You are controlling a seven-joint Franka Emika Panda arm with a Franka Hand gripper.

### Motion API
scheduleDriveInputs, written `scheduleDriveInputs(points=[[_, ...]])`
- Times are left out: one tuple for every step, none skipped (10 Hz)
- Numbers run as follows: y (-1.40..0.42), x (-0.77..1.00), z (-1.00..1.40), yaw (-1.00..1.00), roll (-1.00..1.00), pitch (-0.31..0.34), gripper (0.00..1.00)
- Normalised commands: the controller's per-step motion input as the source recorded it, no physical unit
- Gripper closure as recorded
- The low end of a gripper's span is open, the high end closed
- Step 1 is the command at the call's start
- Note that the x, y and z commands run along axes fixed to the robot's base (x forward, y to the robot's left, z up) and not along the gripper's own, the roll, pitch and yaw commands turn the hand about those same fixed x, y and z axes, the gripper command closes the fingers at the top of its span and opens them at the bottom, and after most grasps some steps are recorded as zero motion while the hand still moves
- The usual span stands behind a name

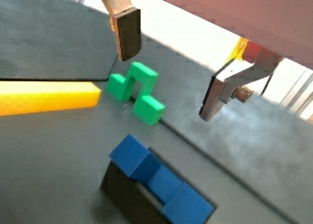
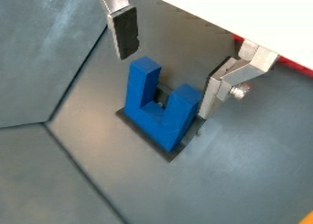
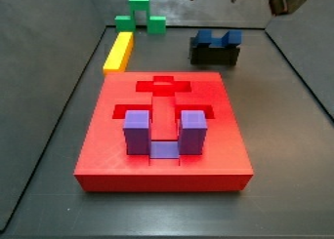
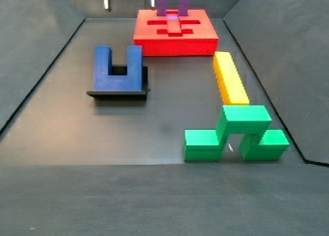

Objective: Pick up the blue object. Move up. Place the blue object on the fixture. Regrasp the blue object. Move to above the board. Insert the blue object.
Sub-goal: Regrasp the blue object.

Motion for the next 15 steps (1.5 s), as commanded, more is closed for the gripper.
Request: scheduleDriveInputs(points=[[-0.19,-0.01,0.01,0.00,1.00,0.000,0.00],[-0.20,-0.01,0.01,0.00,1.00,0.000,0.00],[-0.21,0.00,0.01,0.00,1.00,0.000,0.00],[-0.21,0.00,0.01,0.00,1.00,0.000,0.00],[-0.25,0.00,0.02,0.00,1.00,0.000,0.00],[-0.15,0.10,0.19,0.00,0.43,0.097,0.00],[0.00,0.00,-0.04,0.00,0.00,0.000,0.00],[0.15,-0.06,-0.42,0.00,-0.73,-0.220,0.00],[0.15,0.00,-0.20,0.00,-0.94,-0.234,0.00],[0.18,0.00,-0.22,0.06,-0.92,-0.177,0.00],[0.00,-0.03,-0.10,0.03,-0.30,-0.143,0.00],[0.00,0.00,-0.03,0.00,0.03,0.000,0.00],[0.00,0.00,-0.53,0.00,0.43,-0.046,0.00],[0.00,0.03,-0.59,0.00,0.49,-0.009,0.00],[0.00,0.07,-0.53,0.00,0.44,0.000,0.00]])
